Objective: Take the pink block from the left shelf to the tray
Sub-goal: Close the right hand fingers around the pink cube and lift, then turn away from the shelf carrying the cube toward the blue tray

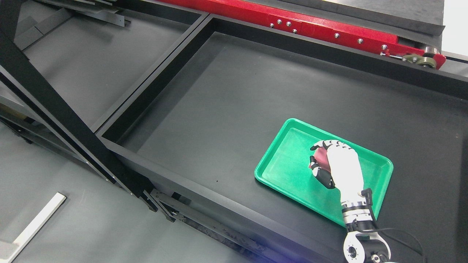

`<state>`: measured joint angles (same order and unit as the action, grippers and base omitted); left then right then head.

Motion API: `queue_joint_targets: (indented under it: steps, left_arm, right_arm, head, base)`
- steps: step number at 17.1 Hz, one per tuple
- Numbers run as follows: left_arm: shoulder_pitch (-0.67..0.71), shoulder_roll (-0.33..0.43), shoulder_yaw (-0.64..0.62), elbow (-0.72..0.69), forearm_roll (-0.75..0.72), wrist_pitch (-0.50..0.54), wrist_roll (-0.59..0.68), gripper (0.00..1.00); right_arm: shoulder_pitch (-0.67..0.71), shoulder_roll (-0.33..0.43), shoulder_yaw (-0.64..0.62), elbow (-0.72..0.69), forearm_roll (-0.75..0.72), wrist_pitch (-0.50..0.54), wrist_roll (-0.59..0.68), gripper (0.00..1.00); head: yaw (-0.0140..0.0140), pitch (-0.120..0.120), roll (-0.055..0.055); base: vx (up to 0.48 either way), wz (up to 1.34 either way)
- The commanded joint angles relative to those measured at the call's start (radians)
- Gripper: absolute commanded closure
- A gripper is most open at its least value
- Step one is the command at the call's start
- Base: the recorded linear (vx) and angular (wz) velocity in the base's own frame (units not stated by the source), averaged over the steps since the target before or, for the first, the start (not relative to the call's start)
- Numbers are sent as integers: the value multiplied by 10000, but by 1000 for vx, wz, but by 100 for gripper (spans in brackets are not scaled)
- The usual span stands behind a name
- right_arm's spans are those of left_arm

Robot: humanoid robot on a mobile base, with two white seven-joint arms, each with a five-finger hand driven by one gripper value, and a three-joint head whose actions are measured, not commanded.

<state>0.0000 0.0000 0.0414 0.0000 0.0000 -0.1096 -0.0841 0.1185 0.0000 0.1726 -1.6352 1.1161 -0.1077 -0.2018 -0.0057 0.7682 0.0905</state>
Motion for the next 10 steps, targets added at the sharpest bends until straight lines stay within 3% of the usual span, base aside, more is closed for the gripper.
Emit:
queue_joint_targets:
  steps: [1, 10]
  left_arm:
    - [-230, 175, 0, -175, -15, 7, -3, 0]
    - [-230, 175, 0, -175, -15, 7, -3, 0]
  right_arm:
    - [12, -199, -39, -214, -9, -257, -3147, 99]
    - [502, -174, -23, -844, -70, -656, -3888, 99]
  head:
    - [0, 0, 0]
    - [0, 0, 0]
  base:
    - [-31, 45]
    - [-83, 157]
